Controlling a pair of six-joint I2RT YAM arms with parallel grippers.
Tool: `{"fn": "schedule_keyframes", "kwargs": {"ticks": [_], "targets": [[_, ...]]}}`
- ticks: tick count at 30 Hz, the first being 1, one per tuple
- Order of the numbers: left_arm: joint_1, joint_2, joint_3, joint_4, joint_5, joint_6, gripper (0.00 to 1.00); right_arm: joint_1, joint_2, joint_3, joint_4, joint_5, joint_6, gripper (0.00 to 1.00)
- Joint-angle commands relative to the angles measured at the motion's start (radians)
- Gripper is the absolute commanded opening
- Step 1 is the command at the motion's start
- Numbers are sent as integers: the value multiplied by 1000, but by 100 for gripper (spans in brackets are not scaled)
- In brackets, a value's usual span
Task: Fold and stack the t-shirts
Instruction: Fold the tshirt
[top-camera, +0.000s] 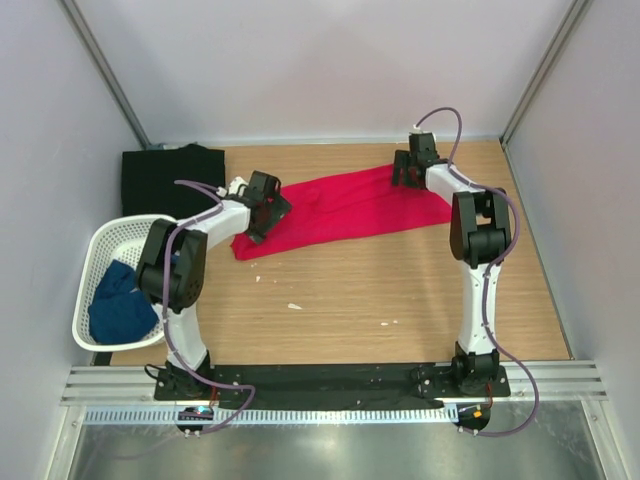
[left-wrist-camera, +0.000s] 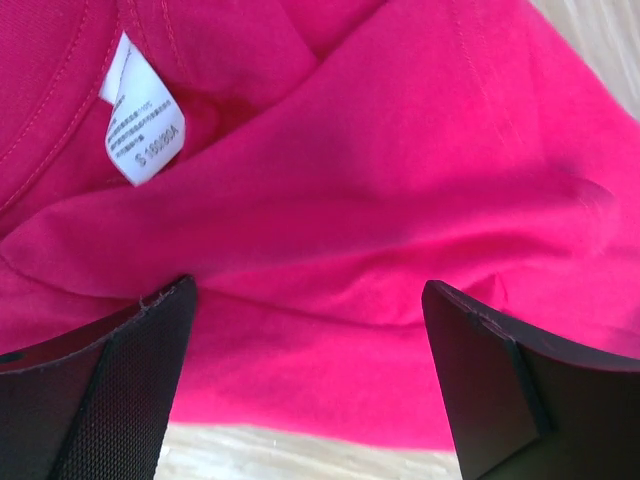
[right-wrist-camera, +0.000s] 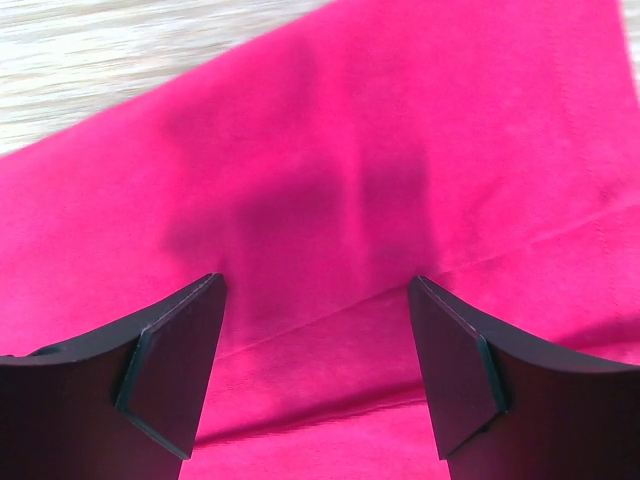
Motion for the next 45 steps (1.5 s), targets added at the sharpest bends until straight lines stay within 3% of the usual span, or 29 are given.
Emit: {"fn": "schedule_keyframes", "kwargs": {"ticks": [1, 9, 14, 18, 24, 28, 31, 34, 40, 45], "targets": [[5, 41, 54, 31, -52, -36, 95, -6, -13, -17, -42, 74, 31, 80], [20, 163, 129, 12, -23, 17, 95, -6, -171, -330, -50, 97, 94, 78], [37, 306, 340, -46, 129, 229, 93, -6, -304, -511, -73, 105, 195, 77], [39, 422, 500, -107, 215, 384, 92, 9, -440, -753, -36, 46, 287, 76], [39, 571, 809, -262, 298, 615, 91, 84, -596, -919, -67, 25, 341, 76], [32, 666, 957, -296, 371, 681, 91, 231, -650, -932, -158, 78, 387, 76], [26, 711, 1054, -298, 402, 682, 92, 292, -700, -939, -205, 27, 403, 76], [26, 742, 1124, -281, 426, 645, 93, 308, -774, -942, -278, 12, 404, 76], [26, 780, 1172, -218, 381, 530, 93, 311, -898, -811, -546, 148, 484, 76], [25, 779, 1232, -205, 442, 475, 93, 313, -987, -706, -497, -2, 379, 77]]}}
